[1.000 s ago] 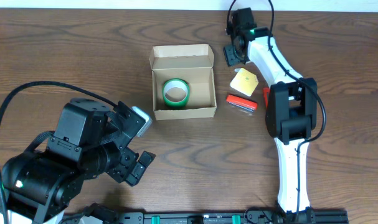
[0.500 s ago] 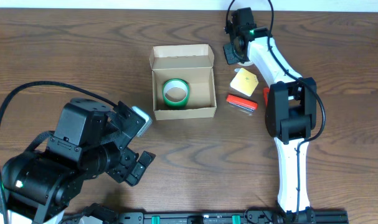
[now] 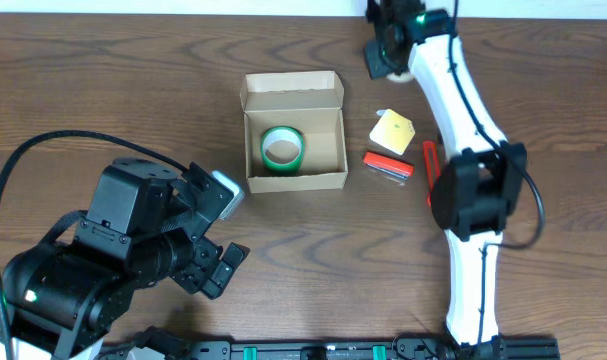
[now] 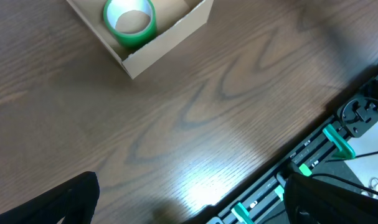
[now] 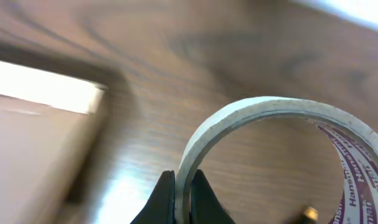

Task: Pack container
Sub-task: 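Carry the white tape roll into the box beside the green tape, then open the right gripper and move it back toward the remaining items, then lower the right gripper onto the red stapler and grasp it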

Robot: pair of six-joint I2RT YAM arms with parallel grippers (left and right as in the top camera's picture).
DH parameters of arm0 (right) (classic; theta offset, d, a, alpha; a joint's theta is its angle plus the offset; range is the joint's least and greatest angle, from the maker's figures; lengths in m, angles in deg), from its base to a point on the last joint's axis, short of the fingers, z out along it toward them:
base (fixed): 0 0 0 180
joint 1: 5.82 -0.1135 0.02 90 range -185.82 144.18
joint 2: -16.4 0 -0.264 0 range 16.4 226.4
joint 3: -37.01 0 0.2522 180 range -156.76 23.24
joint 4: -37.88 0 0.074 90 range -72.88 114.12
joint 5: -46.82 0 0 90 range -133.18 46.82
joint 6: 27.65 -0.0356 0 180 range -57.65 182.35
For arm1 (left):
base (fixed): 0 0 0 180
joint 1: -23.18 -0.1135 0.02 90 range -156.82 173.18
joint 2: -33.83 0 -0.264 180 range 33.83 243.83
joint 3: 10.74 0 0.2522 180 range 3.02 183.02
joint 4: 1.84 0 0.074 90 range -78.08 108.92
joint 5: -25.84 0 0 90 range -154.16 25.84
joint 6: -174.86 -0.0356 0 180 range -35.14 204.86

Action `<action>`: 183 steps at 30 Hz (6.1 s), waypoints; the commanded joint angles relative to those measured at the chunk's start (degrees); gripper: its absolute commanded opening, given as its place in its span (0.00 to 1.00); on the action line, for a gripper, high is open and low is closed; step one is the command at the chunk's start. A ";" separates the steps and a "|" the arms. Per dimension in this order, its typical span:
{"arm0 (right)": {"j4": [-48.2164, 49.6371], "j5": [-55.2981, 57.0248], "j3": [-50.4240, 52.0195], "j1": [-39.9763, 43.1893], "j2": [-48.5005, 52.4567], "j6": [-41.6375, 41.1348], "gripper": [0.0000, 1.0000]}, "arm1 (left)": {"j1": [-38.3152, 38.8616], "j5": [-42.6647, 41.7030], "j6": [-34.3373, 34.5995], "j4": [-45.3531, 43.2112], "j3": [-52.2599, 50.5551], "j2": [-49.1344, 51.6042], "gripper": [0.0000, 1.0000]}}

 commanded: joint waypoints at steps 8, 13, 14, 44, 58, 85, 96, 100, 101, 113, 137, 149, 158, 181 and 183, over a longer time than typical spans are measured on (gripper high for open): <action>-9.92 -2.27 -2.86 -12.85 -12.66 -8.39 0.01 | 0.13 -0.83 0.20 0.15 0.96 -0.02 0.95; -12.09 -3.50 -0.52 -19.17 -11.78 -11.54 0.01 | 0.13 -0.83 0.20 0.15 0.96 -0.02 0.95; -11.87 -3.48 0.55 -20.48 -11.67 -12.04 0.01 | 0.13 -0.83 0.20 0.15 0.96 -0.02 0.95; 12.79 -3.89 28.46 -29.40 -10.99 -16.41 0.01 | 0.13 -0.83 0.17 0.15 0.96 -0.02 0.95; 14.45 -3.19 28.48 -29.46 -8.44 -16.28 0.01 | 0.13 -0.83 0.20 0.15 0.96 -0.02 0.95; 7.23 -0.22 18.43 -25.53 -19.37 -12.07 0.52 | 0.13 -0.83 0.20 0.15 0.96 -0.02 0.95; -1.01 5.84 18.58 -7.19 -26.32 -12.92 0.52 | 0.13 -0.83 0.20 0.15 0.96 -0.02 0.95; -3.69 5.79 18.88 0.76 -23.52 -15.23 0.56 | 0.13 -0.83 0.20 0.15 0.96 -0.02 0.95; -4.13 5.79 18.88 2.32 -22.69 -15.41 0.58 | 0.13 -0.83 0.20 0.15 0.96 -0.02 0.95; -8.44 4.92 19.12 14.51 -12.31 -18.60 0.88 | 0.13 -0.83 0.20 0.15 0.96 -0.02 0.95; -11.80 -14.84 19.15 8.00 -8.46 11.04 0.93 | 0.13 -0.83 0.20 0.15 0.96 -0.02 0.95; -12.92 -13.22 23.47 0.37 -9.68 17.27 0.86 | 0.13 -0.83 0.20 0.15 0.96 -0.02 0.95; -10.45 -9.14 30.99 0.13 -9.68 13.92 0.81 | 0.13 -0.83 0.20 0.15 0.96 -0.02 0.95; 4.61 -4.70 45.88 0.07 -12.90 7.50 0.46 | 0.13 -0.83 0.20 0.15 0.96 -0.02 0.95; 4.81 -4.70 45.90 0.09 -12.90 6.99 0.43 | 0.13 -0.83 0.20 0.15 0.96 -0.02 0.95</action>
